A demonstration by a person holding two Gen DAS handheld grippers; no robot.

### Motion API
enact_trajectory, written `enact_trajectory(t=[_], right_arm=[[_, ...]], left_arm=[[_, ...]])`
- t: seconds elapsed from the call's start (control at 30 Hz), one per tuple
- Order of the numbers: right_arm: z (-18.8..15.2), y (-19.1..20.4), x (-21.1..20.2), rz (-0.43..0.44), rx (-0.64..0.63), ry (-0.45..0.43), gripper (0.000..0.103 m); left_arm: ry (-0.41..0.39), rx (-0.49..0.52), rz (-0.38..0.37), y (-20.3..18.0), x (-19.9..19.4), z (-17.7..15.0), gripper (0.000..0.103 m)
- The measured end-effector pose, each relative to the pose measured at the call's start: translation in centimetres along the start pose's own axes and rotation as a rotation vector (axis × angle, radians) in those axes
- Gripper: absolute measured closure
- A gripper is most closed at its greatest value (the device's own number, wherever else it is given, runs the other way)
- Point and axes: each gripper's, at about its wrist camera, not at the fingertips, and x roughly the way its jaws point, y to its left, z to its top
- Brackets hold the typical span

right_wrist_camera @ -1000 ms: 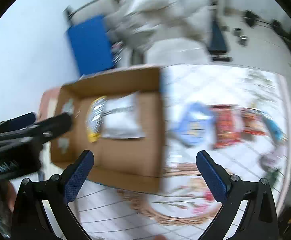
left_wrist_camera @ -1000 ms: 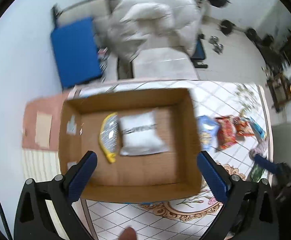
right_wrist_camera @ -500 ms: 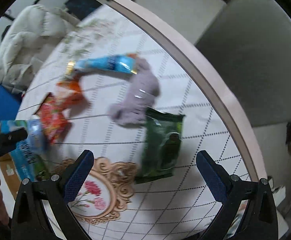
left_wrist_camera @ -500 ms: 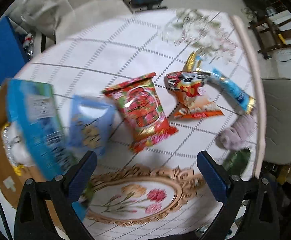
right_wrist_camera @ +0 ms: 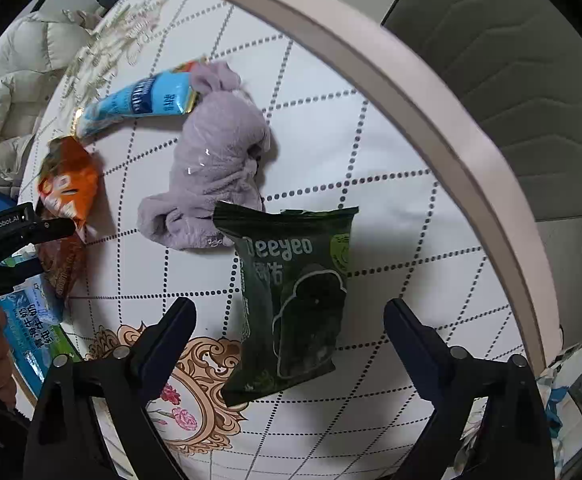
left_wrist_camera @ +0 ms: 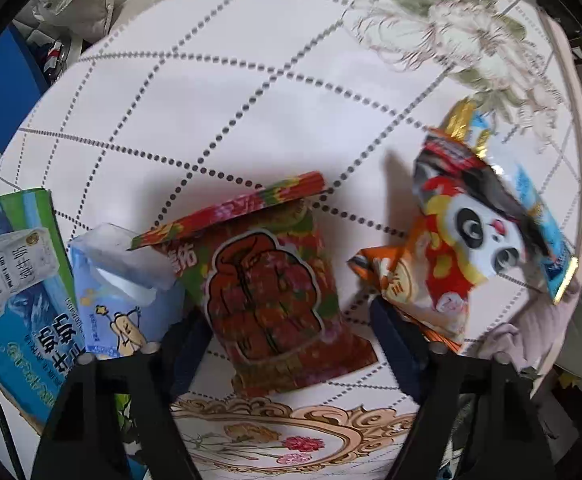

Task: Organize soft objects
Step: 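Grasp the red snack bag with the left tool while the right tool grasps the green bag, then lower both snack bags into the box beside the sponge and open both tools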

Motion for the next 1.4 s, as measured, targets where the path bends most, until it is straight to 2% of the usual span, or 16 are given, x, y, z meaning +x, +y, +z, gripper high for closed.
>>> enact_trajectory(t=[0.07, 0.13, 0.2, 0.37, 0.53, 0.6, 0.7, 0.77, 0.9, 1.0, 1.03, 1.13, 1.2, 1.27, 1.3, 1.4], right_arm=[[0.1, 0.2, 0.9, -0.007, -0.007, 0.022, 0.009], [0.0, 0.5, 2.0, -0.015, -0.011, 0.045, 0.022], [-0.3, 0.7, 3.0, -0.026, -0.015, 0.073, 0.047], [-2.9, 0.6, 3.3, -0.055, -0.063, 0.064, 0.067], [-7.3, -0.5, 4.3, -0.062, -0.108, 0.099, 0.068], [-8.7, -0.8, 4.3, -0.071, -0.117, 0.096, 0.068], [-9.8, -0.5, 3.1, -0.049, -0.126, 0.083, 0.070], [-10.7, 0.9, 1.1, -0.032, -0.167, 0.046, 0.070], [-12.4, 5.7, -4.7, 0.028, -0.292, -0.052, 0.070], [-13.2, 10.7, -9.2, 0.095, -0.394, -0.115, 0.070], [-12.8, 12.0, -10.2, 0.110, -0.416, -0.120, 0.070], [-14.2, 18.5, -12.5, 0.185, -0.523, -0.121, 0.070], [-15.6, 22.7, -12.6, 0.209, -0.586, -0.109, 0.070], [-16.6, 26.4, -12.0, 0.218, -0.635, -0.094, 0.070], [-17.5, 29.2, -11.2, 0.226, -0.665, -0.080, 0.070], [-19.6, 34.0, -8.5, 0.221, -0.723, -0.034, 0.070]], left_arm=[[-0.004, -0.015, -0.007, 0.4, 0.4, -0.3, 0.048], [-0.006, -0.017, -0.008, 0.8, 0.4, -0.9, 0.053], [-0.021, -0.012, 0.003, 1.0, 0.3, -2.2, 0.056], [-0.036, 0.042, 0.003, 0.9, 1.0, -9.0, 0.058], [-0.019, 0.062, -0.012, 1.1, 3.0, -15.7, 0.059], [-0.030, 0.058, -0.017, 1.4, 3.1, -17.1, 0.061], [-0.073, 0.058, -0.043, 2.0, 1.7, -19.4, 0.061], [-0.128, 0.059, -0.068, 2.8, -0.9, -20.6, 0.061], [-0.234, 0.049, -0.147, 4.8, -6.7, -22.1, 0.061], [-0.321, 0.029, -0.209, 8.7, -12.7, -22.2, 0.061], [-0.338, 0.025, -0.215, 8.4, -13.7, -21.7, 0.061], [-0.397, -0.010, -0.214, 12.6, -17.6, -21.7, 0.061], [-0.419, -0.044, -0.184, 16.3, -18.8, -21.3, 0.061], [-0.431, -0.089, -0.112, 20.9, -18.8, -20.7, 0.061], [-0.428, -0.104, -0.078, 22.7, -18.6, -20.5, 0.061], [-0.377, -0.167, 0.023, 29.6, -16.2, -19.1, 0.061]])
